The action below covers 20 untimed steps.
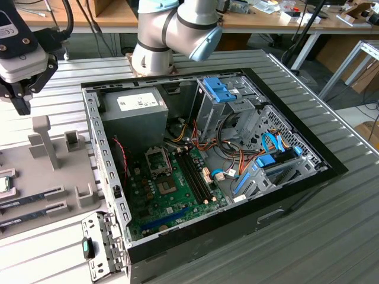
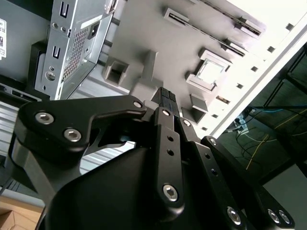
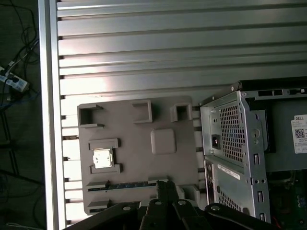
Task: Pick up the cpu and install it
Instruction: 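Reach for the cpu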
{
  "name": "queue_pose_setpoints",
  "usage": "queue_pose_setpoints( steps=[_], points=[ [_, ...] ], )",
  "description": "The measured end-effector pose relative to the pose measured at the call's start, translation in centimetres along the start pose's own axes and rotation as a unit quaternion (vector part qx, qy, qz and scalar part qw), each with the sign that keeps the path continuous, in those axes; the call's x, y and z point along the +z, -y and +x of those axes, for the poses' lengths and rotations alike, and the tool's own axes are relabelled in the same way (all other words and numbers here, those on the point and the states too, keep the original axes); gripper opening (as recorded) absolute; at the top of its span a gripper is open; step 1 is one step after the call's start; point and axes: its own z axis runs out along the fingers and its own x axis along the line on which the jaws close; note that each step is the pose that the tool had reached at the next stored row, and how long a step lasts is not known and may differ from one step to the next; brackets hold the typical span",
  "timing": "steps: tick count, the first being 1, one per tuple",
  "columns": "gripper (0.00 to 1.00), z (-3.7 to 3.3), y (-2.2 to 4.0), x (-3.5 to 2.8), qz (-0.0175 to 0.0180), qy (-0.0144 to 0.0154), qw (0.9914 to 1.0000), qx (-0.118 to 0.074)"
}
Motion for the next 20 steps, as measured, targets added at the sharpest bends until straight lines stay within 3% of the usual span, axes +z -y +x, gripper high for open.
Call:
queue_pose_setpoints(
  steps=[20],
  points=[
    [0.11,0.7,0.06,0.11,0.0,0.0,1.0,0.0]
  ],
)
